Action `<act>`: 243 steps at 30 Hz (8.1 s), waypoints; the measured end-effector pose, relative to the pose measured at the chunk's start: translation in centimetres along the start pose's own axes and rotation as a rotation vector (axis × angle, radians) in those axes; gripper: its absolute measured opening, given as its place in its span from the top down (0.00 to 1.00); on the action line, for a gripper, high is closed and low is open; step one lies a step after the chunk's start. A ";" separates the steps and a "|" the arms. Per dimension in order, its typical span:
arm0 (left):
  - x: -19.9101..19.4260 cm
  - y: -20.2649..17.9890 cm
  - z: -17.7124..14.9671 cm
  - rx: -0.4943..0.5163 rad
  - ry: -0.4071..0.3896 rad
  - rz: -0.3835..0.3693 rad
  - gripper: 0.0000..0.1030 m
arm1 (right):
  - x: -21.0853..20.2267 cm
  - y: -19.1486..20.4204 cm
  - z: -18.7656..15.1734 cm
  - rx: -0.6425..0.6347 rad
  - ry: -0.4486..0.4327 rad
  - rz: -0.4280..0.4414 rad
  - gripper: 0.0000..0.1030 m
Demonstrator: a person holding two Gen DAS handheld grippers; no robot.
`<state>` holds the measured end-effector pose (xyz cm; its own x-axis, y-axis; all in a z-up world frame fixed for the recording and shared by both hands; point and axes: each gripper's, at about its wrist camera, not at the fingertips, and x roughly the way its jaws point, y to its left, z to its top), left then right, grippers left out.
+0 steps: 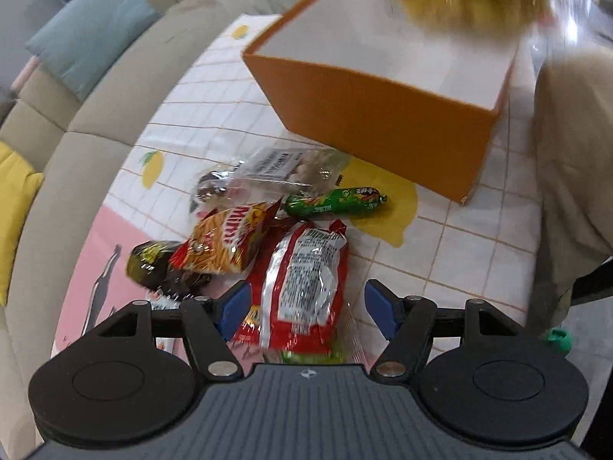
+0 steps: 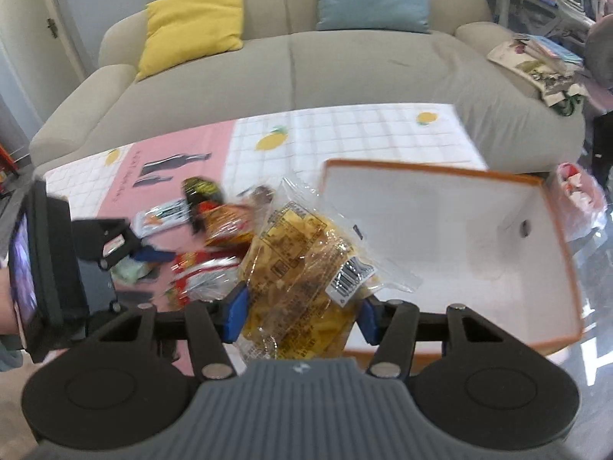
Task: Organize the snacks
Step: 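Carry the yellow cracker bag into the orange box and release it, then grasp the red-and-white sausage bag with the left gripper, then lower the red-and-white bag into the orange box and open the left gripper, then grasp the white-and-green bag with the left gripper while the right grasps the green packet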
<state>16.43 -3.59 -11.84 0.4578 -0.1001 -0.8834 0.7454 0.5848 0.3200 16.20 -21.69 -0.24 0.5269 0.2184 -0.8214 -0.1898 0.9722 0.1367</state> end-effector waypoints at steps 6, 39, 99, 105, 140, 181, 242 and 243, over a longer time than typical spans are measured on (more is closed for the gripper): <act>3.4 -0.2 1.2 0.057 0.075 0.001 0.23 | 1.5 -5.7 2.5 0.042 0.047 -0.022 0.46; -2.6 8.5 4.4 -0.744 0.067 -0.245 0.94 | 18.2 -11.6 1.1 -0.246 0.513 0.053 0.41; -1.1 1.7 1.4 -0.992 0.140 -0.146 0.24 | 19.2 -11.6 -1.1 -0.579 0.631 -0.237 0.32; -6.4 3.3 4.4 -1.002 -0.009 -0.199 0.24 | 17.1 -11.2 0.0 -0.502 0.573 -0.198 0.31; 10.2 -3.2 21.1 -0.741 0.257 -0.401 0.14 | 12.1 -17.4 -0.7 -0.254 0.355 -0.016 0.49; -3.9 -2.0 16.2 -0.684 -0.121 -0.329 0.51 | 5.5 -11.9 1.2 -0.261 0.146 -0.125 0.50; 0.2 10.6 -12.8 -0.911 -0.035 0.149 0.23 | 19.2 15.8 -6.1 -0.375 0.030 0.193 0.37; 0.5 10.7 -12.9 -0.910 -0.031 0.150 0.23 | 19.4 15.8 -6.1 -0.376 0.034 0.195 0.37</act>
<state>18.37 12.96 -13.26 0.5414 0.0136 -0.8406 0.0149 0.9996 0.0257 18.35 -2.60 -17.40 0.4245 0.3863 -0.8189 -0.5757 0.8132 0.0852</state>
